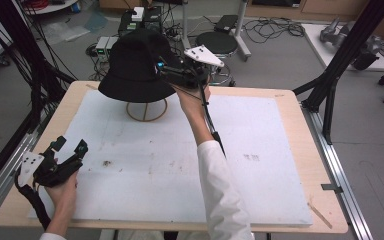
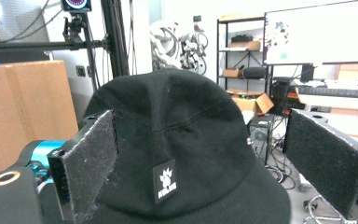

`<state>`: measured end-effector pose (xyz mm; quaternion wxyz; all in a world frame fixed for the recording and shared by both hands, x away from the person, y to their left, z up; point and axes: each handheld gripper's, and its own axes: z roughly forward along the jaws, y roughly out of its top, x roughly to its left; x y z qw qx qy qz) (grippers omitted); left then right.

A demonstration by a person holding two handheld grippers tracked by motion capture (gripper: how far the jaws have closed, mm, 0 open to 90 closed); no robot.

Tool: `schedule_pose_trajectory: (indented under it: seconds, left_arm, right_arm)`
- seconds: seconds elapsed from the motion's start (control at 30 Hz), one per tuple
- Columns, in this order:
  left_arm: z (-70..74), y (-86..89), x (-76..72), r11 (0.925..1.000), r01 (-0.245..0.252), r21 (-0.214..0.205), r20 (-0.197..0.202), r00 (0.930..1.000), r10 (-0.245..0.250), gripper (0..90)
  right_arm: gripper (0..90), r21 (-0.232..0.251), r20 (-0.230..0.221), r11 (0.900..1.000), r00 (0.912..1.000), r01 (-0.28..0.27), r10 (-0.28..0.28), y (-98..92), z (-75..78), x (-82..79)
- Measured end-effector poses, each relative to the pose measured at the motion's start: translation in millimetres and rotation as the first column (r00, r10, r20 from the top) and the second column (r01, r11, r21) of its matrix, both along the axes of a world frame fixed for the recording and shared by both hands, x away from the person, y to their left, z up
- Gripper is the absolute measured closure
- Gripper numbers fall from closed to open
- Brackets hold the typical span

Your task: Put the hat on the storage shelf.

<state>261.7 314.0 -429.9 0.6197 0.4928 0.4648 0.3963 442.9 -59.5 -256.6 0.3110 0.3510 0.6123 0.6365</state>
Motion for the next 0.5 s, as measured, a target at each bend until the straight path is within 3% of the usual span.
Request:
schedule_pose_trajectory:
  seconds: [0.23,0.37,0.5]
  left_arm:
    - [0.9,-2.0,-1.4,0.9999,0.01,-0.001,0.004,0.9999,-0.01,21.3]
    - [0.3,-4.2,-2.7,0.9998,0.019,0.0,0.003,0.9998,-0.019,21.3]
    - [-0.1,-5.0,-4.7,0.9998,0.02,0.003,-0.001,0.9998,-0.02,21.3]
  right_arm:
    - [9.5,-0.014,0.002,0.9997,0.9998,0.021,-0.021,-27.7,-5.8,-27.4]
    - [9.6,-0.069,0.019,0.9964,0.9986,0.05,-0.049,-41.6,-11.9,-42.2]
    - [9.6,-0.065,0.022,0.996,0.9979,0.062,-0.06,-56.5,-15.5,-54.6]
